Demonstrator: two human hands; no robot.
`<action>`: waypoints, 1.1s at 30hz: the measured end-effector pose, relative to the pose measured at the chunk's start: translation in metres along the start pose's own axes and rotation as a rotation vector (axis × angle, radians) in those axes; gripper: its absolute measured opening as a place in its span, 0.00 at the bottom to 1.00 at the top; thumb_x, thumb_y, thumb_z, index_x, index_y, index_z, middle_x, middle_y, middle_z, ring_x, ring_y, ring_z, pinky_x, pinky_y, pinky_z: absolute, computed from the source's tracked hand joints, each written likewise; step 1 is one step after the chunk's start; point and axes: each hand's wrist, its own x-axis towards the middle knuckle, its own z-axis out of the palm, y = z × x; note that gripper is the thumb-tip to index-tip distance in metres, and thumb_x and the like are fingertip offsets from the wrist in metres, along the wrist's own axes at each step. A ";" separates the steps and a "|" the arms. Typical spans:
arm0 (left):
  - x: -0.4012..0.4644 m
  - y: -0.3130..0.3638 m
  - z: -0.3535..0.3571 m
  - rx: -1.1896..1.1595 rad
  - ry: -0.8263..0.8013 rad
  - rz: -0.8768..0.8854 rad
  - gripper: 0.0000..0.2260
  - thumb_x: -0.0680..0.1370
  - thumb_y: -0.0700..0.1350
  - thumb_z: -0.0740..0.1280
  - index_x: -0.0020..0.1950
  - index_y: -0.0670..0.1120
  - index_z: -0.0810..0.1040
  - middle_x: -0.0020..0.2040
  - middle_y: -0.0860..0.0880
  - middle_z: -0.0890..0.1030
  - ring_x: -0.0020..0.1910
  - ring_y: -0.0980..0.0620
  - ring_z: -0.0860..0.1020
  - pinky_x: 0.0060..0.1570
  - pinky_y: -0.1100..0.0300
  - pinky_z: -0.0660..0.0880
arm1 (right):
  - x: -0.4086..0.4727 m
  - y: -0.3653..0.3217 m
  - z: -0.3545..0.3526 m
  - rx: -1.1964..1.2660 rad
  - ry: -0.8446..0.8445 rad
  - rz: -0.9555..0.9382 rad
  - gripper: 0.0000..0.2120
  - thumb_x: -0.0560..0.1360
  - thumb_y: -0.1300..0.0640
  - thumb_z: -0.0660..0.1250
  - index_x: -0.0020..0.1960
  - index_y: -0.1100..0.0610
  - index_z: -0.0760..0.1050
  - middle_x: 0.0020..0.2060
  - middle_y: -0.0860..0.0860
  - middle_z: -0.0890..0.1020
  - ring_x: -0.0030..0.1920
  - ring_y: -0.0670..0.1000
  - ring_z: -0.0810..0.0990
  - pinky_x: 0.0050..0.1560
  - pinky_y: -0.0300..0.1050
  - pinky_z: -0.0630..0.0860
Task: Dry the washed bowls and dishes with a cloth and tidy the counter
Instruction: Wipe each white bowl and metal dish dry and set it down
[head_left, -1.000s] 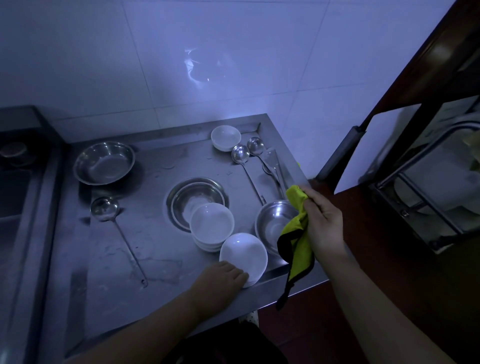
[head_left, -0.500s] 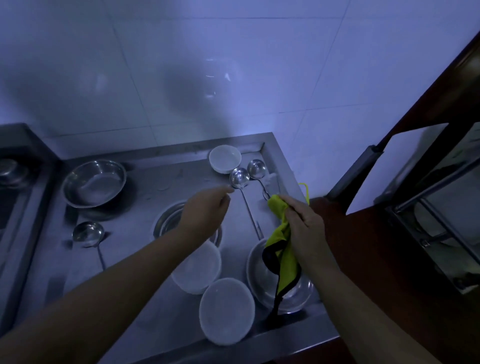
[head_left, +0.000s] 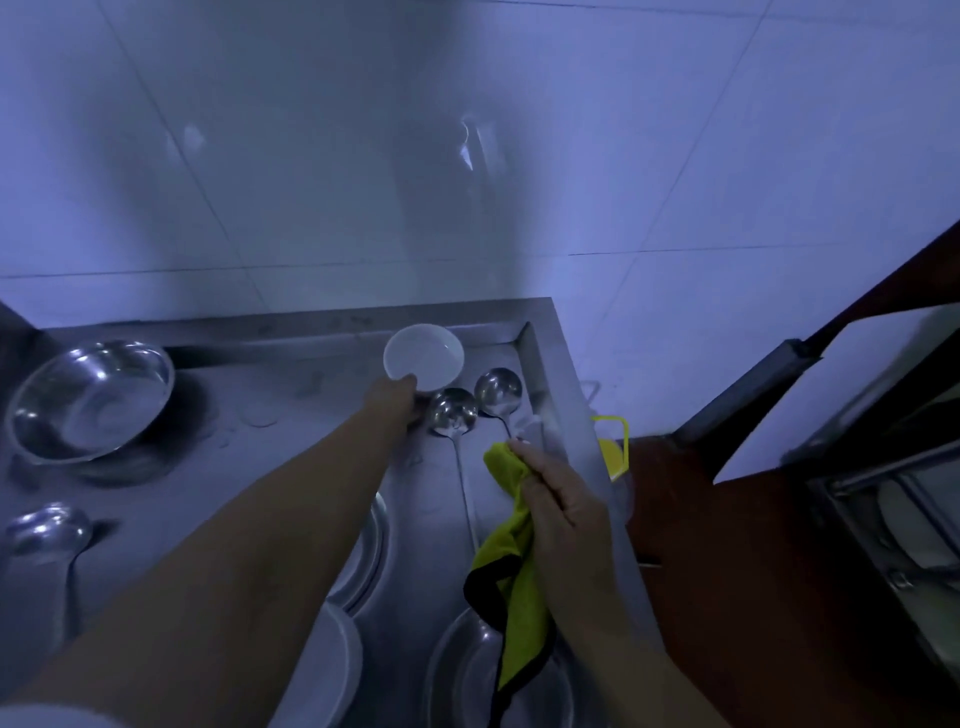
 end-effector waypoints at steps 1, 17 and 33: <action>0.000 0.000 0.003 -0.054 0.021 -0.005 0.14 0.78 0.41 0.62 0.59 0.34 0.73 0.47 0.37 0.80 0.38 0.42 0.80 0.43 0.51 0.77 | 0.003 0.003 -0.002 -0.001 -0.004 -0.001 0.21 0.76 0.72 0.61 0.50 0.46 0.80 0.46 0.38 0.84 0.51 0.37 0.80 0.50 0.26 0.72; -0.106 0.019 -0.147 -0.461 0.031 -0.025 0.05 0.75 0.31 0.61 0.49 0.34 0.72 0.38 0.40 0.77 0.36 0.48 0.77 0.37 0.60 0.80 | -0.014 -0.033 0.046 0.035 -0.209 -0.021 0.17 0.77 0.70 0.61 0.52 0.50 0.80 0.49 0.40 0.82 0.50 0.34 0.80 0.48 0.25 0.72; -0.298 -0.047 -0.425 0.816 0.506 0.716 0.19 0.61 0.50 0.78 0.45 0.53 0.71 0.38 0.57 0.72 0.34 0.55 0.72 0.32 0.60 0.68 | -0.146 -0.088 0.206 -0.134 -0.503 -0.159 0.13 0.79 0.64 0.62 0.57 0.49 0.77 0.48 0.42 0.81 0.47 0.39 0.79 0.48 0.32 0.74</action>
